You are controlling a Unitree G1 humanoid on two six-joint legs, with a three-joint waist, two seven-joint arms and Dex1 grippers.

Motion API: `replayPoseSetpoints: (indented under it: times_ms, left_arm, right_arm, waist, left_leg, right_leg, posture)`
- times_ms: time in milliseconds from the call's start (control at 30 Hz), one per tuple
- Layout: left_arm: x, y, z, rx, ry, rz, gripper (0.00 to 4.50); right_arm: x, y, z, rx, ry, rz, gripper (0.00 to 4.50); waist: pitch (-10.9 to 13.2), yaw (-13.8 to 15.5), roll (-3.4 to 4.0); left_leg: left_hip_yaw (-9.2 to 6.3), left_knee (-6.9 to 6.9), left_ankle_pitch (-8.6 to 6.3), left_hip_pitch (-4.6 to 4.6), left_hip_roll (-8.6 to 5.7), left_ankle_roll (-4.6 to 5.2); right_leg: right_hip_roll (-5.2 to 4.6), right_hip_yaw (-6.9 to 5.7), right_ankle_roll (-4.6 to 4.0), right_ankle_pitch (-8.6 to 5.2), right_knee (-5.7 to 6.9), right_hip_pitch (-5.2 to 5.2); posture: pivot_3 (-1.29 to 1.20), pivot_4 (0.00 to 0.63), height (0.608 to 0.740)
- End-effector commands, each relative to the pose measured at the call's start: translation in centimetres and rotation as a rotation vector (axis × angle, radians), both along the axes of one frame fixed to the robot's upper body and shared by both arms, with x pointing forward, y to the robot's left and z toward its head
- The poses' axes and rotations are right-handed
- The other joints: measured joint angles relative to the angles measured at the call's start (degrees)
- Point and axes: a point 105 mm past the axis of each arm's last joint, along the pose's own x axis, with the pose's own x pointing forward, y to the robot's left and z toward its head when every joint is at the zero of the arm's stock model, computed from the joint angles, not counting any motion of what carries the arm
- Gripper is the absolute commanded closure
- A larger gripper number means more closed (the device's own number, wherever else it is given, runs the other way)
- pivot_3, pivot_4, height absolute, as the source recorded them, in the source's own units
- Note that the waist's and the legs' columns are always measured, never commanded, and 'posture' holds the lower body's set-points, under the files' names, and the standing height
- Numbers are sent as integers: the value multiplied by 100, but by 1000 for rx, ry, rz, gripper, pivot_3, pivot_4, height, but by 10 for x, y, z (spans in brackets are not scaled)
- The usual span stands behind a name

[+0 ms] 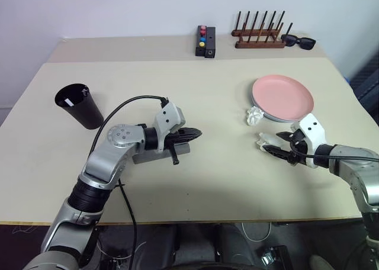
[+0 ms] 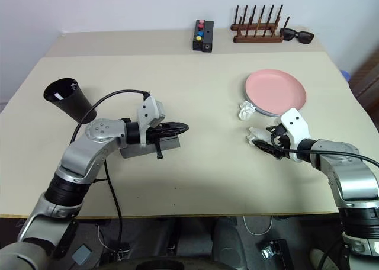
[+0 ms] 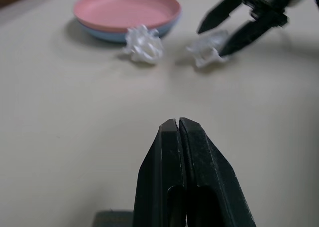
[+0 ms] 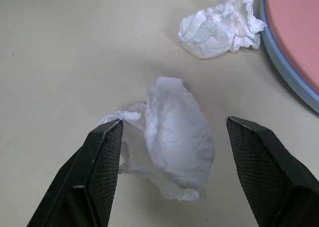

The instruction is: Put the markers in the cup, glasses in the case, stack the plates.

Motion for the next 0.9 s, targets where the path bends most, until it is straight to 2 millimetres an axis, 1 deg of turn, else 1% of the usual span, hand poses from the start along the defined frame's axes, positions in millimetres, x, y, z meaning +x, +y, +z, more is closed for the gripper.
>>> replayPoseSetpoints:
  times_ms: [33,300,333,400,533,567,767,833,900]
  left_arm:
    - [-6,-3,10,-7,-35,-44,4500]
    - [-6,-4,10,-8,-40,-43,4500]
    - [-6,-4,10,-7,-40,-43,4500]
    - [-6,-4,10,-4,-41,-44,4500]
    - [-5,-5,10,0,-44,-42,4500]
    - [-5,-5,9,1,-44,-41,4500]
    - [-5,-5,9,-1,-45,-38,4500]
    - [-5,-5,9,-2,-46,-35,4500]
    - [-4,-5,9,-5,-46,-32,4500]
  right_arm:
    - [3,-1,3,-8,-27,15,1179]
    - [6,-2,-9,0,-13,21,1179]
    - [6,-1,-9,2,-15,21,1410]
    - [7,0,-8,6,-19,22,2051]
    - [10,3,-5,8,-32,23,4088]
    - [10,3,-4,9,-35,23,4439]
    - [10,3,4,4,-57,35,4439]
    - [13,5,12,19,-80,42,4439]
    - [21,4,25,18,-128,40,4439]
  waist:
    - [0,3,0]
    - [0,-3,0]
    - [0,-3,0]
    - [0,-3,0]
    - [0,-2,0]
    - [0,-2,0]
    - [0,-1,0]
    - [0,-3,0]
    - [0,-6,0]
  left_leg:
    - [0,0,0,0,0,0]
    - [0,0,0,0,1,0]
    - [0,0,0,0,1,0]
    - [0,0,0,0,1,0]
    - [0,0,0,0,1,0]
    - [0,0,0,0,1,0]
    - [0,0,0,0,1,0]
    - [0,0,0,0,0,0]
    - [0,0,0,0,0,0]
  right_leg:
    - [0,0,0,0,0,0]
    - [0,0,0,0,-1,0]
    - [0,0,0,0,-1,0]
    - [0,0,0,0,-1,0]
    - [0,0,0,0,-1,0]
    - [0,0,0,0,-1,0]
    - [0,0,0,0,-1,0]
    - [0,0,0,0,-1,0]
    - [0,0,0,0,-1,0]
  posture:
    - [0,150,740]
    - [0,150,740]
    - [0,150,740]
    - [0,150,740]
    - [0,150,740]
    - [0,150,740]
    - [0,150,740]
    - [0,150,740]
    - [0,150,740]
